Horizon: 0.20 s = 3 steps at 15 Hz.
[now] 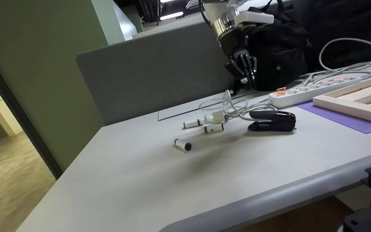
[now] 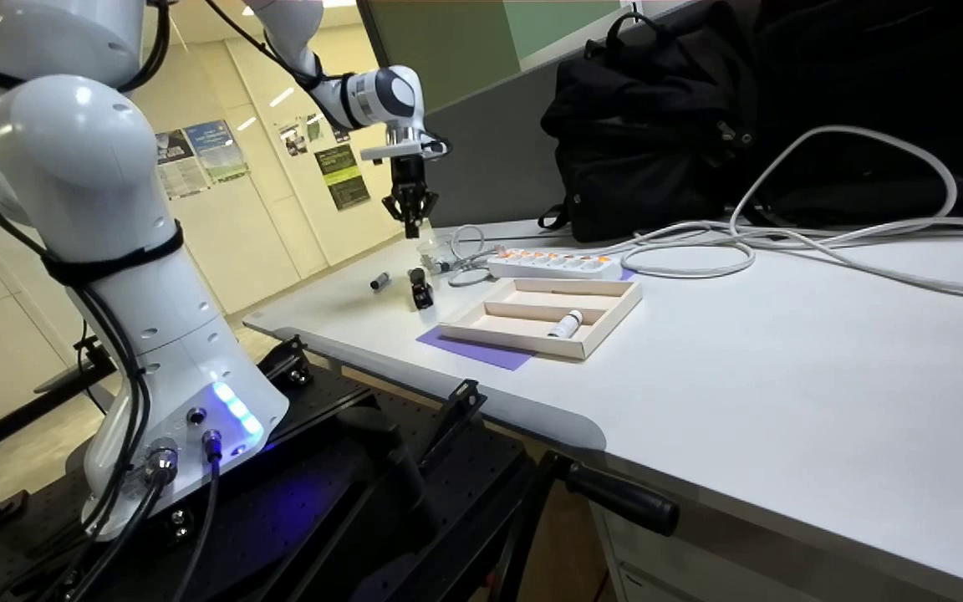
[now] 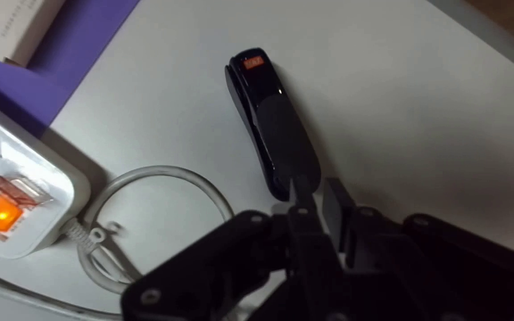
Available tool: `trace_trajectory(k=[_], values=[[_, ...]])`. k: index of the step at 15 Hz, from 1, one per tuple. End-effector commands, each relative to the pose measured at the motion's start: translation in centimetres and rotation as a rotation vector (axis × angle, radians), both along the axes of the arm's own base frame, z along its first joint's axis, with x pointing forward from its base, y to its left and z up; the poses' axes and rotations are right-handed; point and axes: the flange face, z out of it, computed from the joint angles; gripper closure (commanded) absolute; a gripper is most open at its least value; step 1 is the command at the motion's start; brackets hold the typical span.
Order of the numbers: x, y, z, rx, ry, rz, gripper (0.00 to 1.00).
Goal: Press the stapler
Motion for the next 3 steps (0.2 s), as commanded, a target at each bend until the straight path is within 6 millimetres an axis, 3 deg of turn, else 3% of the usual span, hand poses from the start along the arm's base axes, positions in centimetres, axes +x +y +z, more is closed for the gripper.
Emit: trace_trajectory(k=[1,3], values=[[0.0,-0.6,1.5,-0.01,0.013,-0.002,0.79],[-0.1,-1.6,3.6,-0.022,0.022,-0.01,0.65]])
